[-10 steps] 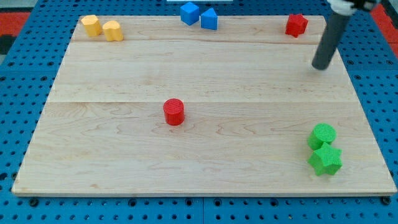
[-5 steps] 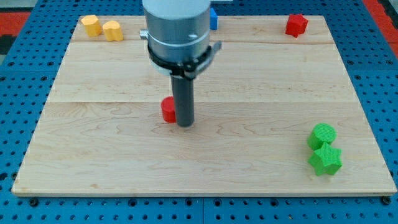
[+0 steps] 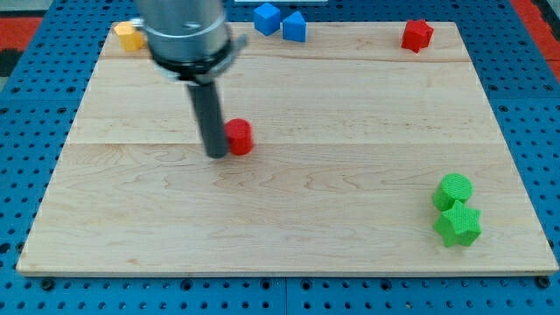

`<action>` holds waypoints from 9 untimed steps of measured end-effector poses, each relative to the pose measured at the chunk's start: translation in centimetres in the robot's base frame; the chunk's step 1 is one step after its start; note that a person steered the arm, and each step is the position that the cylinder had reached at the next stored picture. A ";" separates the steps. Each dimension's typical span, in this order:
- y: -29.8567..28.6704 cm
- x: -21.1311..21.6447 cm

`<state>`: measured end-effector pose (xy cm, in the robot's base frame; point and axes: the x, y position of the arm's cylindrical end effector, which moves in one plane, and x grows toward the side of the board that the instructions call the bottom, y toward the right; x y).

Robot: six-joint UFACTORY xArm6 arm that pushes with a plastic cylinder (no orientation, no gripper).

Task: Move red circle to the bottom left of the red star

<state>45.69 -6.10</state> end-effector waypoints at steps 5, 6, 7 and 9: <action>6.1 -10.8; 2.5 -12.0; 2.7 -13.9; 14.1 -18.1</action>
<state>27.63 7.96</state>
